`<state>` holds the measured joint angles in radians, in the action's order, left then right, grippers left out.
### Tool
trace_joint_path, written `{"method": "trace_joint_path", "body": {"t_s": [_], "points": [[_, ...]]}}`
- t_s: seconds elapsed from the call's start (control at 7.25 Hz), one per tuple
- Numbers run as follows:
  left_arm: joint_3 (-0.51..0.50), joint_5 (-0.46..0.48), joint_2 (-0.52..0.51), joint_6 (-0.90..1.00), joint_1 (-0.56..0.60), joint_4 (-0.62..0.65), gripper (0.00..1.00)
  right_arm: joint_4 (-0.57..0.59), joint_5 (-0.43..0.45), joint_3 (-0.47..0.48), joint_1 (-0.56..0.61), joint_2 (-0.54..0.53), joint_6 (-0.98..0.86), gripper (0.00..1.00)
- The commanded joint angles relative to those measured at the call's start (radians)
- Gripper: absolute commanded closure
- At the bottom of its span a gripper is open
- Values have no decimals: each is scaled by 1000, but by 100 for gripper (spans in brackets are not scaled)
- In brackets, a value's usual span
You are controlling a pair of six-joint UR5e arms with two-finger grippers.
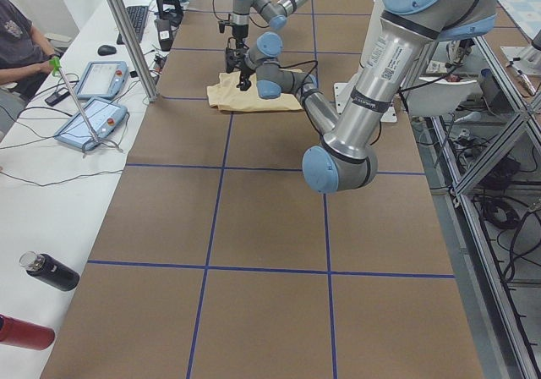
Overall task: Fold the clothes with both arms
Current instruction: 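Lower the left gripper to the bundle's near corner while the right gripper lifts away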
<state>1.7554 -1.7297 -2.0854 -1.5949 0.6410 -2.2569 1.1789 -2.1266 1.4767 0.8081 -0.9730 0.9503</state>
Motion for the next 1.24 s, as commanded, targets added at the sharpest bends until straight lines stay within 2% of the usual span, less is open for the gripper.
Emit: {"method": "trace_joint_path", "body": {"t_s": [0.0,0.14,0.28,0.55,0.69,1.1], "points": [[48,51,51,-203,-145,-3,0,33,-38,123,5,-58,175,0],[100,146,77,-280,-259,2,0,65,-44,179,3,-91,186,0],[142,194,117,-336,-335,6,0,73,-44,213,0,-124,186,0],[139,245,120,-405,-464,83,0,77,-44,264,2,-179,188,0],[134,245,111,-414,-495,133,1,76,-46,278,2,-194,188,0],[61,245,94,-408,-498,145,10,76,-46,277,-3,-194,188,0]]}}
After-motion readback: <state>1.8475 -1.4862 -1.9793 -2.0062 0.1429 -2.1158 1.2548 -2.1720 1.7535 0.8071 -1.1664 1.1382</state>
